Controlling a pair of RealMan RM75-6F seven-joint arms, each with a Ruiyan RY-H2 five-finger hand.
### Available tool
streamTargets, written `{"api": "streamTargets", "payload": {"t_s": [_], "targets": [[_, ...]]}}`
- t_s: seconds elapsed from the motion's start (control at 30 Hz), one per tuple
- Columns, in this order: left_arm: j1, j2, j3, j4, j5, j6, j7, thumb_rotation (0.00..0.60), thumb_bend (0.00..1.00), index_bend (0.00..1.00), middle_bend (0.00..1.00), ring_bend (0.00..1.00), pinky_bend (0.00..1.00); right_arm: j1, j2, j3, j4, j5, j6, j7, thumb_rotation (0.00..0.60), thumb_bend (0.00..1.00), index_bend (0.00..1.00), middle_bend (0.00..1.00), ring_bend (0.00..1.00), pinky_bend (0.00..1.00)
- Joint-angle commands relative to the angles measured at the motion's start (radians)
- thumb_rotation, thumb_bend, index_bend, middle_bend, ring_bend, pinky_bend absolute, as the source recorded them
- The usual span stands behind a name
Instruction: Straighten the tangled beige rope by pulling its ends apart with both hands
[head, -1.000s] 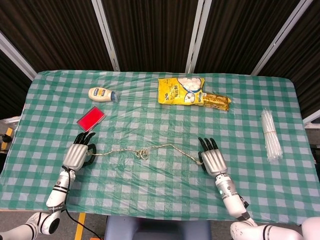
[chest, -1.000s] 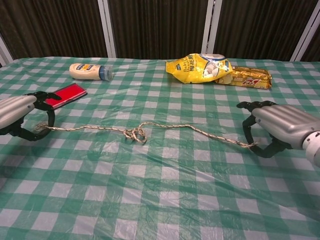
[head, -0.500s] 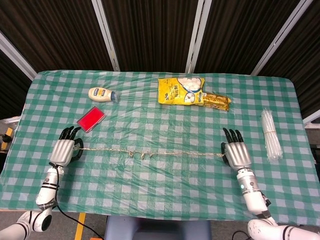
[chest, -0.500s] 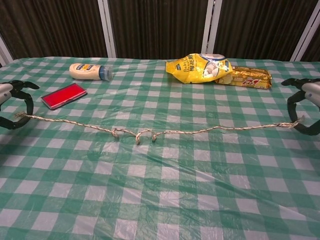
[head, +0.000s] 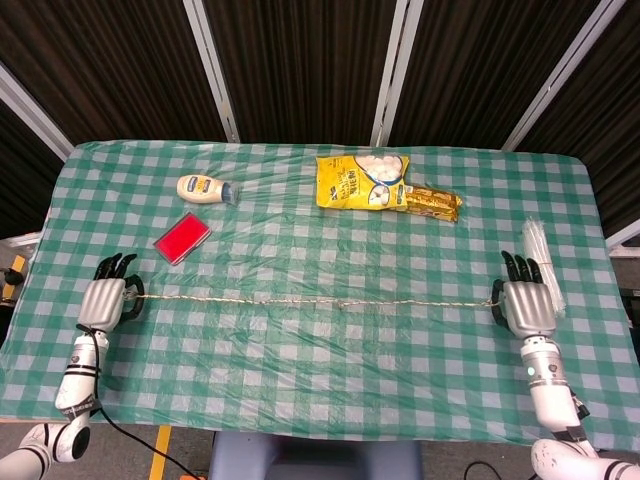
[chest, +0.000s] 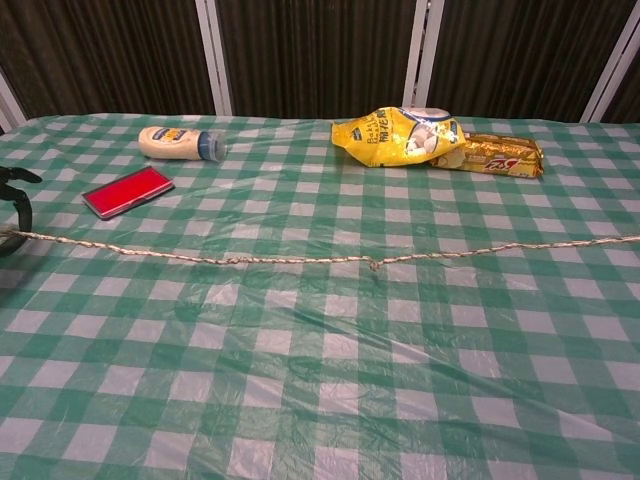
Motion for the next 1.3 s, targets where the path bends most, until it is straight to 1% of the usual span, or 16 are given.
{"api": "streamTargets", "payload": {"t_s": [0.03,0.4,0.73,1.1,1.17,1.2,1.23,1.27,1.3], "targets": [[-0.001,-0.006,-0.003,0.015,-0.005,-0.008,-0.007,0.600,0.44,0.64,0.11,0.00,0.09,-0.006,0.004,-0.005,0.012,0.006,-0.008,0.009,0.600,0.61,0.79,0.13,0.00,0.00],[-0.006,-0.025,-0.005,0.059,-0.010,-0.032,-0.015,0.600,0.44,0.64,0.11,0.00,0.09,-0.017,-0.009,-0.013,0.083,0.026,-0.051,0.064,0.600,0.61,0.79,0.13,0.00,0.00],[-0.010,-0.038,0.003,0.080,-0.003,-0.052,-0.031,0.600,0.44,0.64,0.11,0.00,0.09,-0.014,-0.023,-0.022,0.106,0.025,-0.071,0.063,0.600,0.61,0.79,0.14,0.00,0.00],[-0.010,-0.072,0.022,0.142,0.013,-0.072,-0.052,0.600,0.44,0.63,0.11,0.00,0.09,-0.008,-0.063,-0.031,0.146,0.027,-0.095,0.053,0.600,0.61,0.78,0.13,0.00,0.00],[-0.010,-0.074,0.026,0.147,0.017,-0.074,-0.056,0.600,0.44,0.61,0.11,0.00,0.09,-0.008,-0.065,-0.032,0.150,0.025,-0.094,0.051,0.600,0.61,0.76,0.13,0.00,0.00],[-0.010,-0.075,0.028,0.149,0.019,-0.075,-0.059,0.600,0.44,0.58,0.11,0.00,0.09,-0.008,-0.065,-0.034,0.151,0.023,-0.096,0.049,0.600,0.61,0.73,0.13,0.00,0.00],[-0.010,-0.075,0.029,0.150,0.021,-0.076,-0.063,0.600,0.44,0.51,0.11,0.00,0.09,-0.007,-0.064,-0.036,0.151,0.024,-0.100,0.046,0.600,0.61,0.67,0.13,0.00,0.00],[-0.010,-0.074,0.031,0.150,0.022,-0.078,-0.065,0.600,0.44,0.42,0.11,0.00,0.09,-0.007,-0.061,-0.038,0.151,0.026,-0.106,0.042,0.600,0.61,0.61,0.13,0.00,0.00],[-0.010,-0.072,0.033,0.148,0.024,-0.080,-0.069,0.600,0.44,0.34,0.10,0.00,0.09,-0.006,-0.057,-0.040,0.149,0.029,-0.112,0.037,0.600,0.61,0.51,0.12,0.00,0.00]]}}
